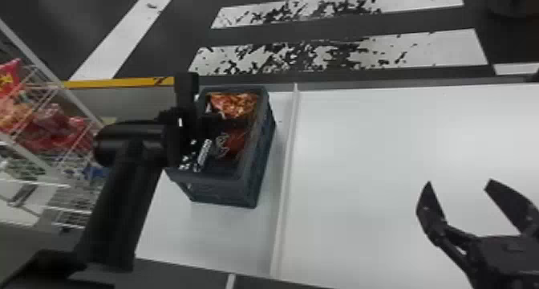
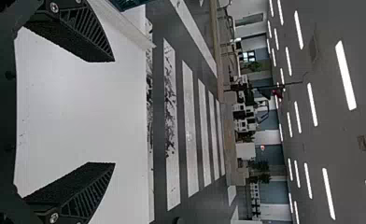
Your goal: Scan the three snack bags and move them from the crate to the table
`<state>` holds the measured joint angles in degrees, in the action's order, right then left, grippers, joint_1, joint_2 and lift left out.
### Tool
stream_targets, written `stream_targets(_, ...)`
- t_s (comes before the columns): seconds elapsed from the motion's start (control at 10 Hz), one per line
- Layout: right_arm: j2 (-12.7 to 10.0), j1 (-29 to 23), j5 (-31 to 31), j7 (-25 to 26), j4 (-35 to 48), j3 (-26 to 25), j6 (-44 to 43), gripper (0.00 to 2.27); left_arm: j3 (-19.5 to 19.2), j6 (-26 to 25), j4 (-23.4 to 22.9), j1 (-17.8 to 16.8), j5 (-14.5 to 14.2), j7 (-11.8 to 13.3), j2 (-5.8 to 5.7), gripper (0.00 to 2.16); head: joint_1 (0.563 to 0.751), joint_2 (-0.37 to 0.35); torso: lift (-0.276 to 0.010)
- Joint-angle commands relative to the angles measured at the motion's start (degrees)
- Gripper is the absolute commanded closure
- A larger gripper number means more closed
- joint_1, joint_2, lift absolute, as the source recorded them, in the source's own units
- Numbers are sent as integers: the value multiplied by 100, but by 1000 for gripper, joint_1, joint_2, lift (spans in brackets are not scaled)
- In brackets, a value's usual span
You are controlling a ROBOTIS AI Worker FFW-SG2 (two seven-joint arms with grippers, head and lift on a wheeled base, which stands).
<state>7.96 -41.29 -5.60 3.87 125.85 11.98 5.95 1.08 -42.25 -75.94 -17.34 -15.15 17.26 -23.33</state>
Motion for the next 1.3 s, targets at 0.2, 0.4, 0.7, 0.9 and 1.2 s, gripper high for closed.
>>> stream_targets(0.2,30,77,-64,0,-69,6,-36,90,130,-465,281,-226,3,-408,92,39,695,263,-62)
stream_targets(0.4,57,86,-81,0,-87,-3,-54,90,218,-324,571,-376,39,-425,162,39,695,263,-62)
stream_targets(0.7,92,86,-187,0,-192,-91,-212,90,411,309,1169,-604,250,-408,286,164,695,249,-62)
stream_targets(0.9,109,95,-231,0,-245,-109,-335,90,481,502,1336,-613,337,-302,286,1409,695,237,-62)
stream_targets(1.2,100,113,-231,0,-262,-109,-370,90,402,730,1152,-419,337,-170,215,2138,695,234,-62)
